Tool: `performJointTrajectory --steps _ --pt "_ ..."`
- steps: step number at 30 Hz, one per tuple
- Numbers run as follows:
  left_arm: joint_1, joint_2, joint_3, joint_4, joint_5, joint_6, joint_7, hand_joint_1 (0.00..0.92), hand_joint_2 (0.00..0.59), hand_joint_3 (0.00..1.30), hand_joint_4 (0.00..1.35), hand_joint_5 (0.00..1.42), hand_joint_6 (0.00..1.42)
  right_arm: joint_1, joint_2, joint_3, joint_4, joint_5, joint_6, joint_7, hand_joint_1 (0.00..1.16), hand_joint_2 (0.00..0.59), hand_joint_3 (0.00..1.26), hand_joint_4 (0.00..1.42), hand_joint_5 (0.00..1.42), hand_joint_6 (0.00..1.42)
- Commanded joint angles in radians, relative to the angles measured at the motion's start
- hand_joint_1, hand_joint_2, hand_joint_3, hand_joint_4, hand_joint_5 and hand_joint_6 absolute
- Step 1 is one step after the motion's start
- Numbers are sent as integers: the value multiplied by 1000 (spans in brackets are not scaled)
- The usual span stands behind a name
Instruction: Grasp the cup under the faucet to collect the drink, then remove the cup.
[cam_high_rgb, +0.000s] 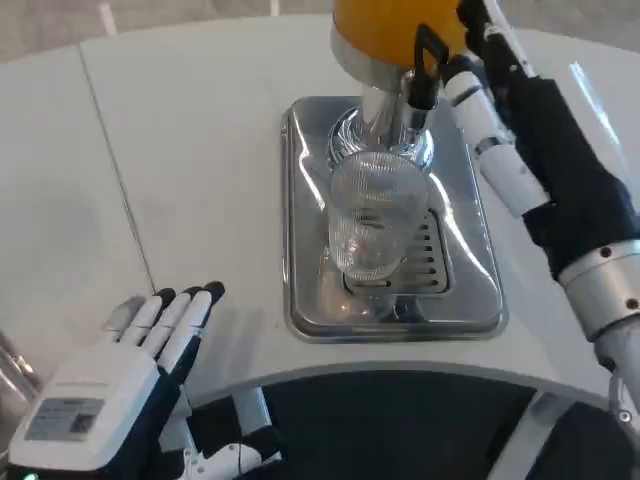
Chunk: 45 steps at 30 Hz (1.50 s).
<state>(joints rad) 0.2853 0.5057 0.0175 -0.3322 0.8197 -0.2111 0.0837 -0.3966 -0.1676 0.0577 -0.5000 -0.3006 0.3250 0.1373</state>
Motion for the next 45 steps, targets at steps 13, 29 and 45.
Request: performJointTrajectory --steps 13,29,45 --pt "11 2 7 7 -14 0 -1 0 130 0 0 0 0 -31 16 58 51 20 -14 -2 0 586 0 0 0 0" --pt "-10 4 5 24 -22 1 -1 0 130 0 0 0 0 -128 -81 123 12 -97 77 93 0 559 0 0 0 0" --pt "-29 1 -3 41 -14 -5 13 0 130 0 0 0 0 -240 -157 235 -27 -277 195 291 0 583 0 0 0 0"
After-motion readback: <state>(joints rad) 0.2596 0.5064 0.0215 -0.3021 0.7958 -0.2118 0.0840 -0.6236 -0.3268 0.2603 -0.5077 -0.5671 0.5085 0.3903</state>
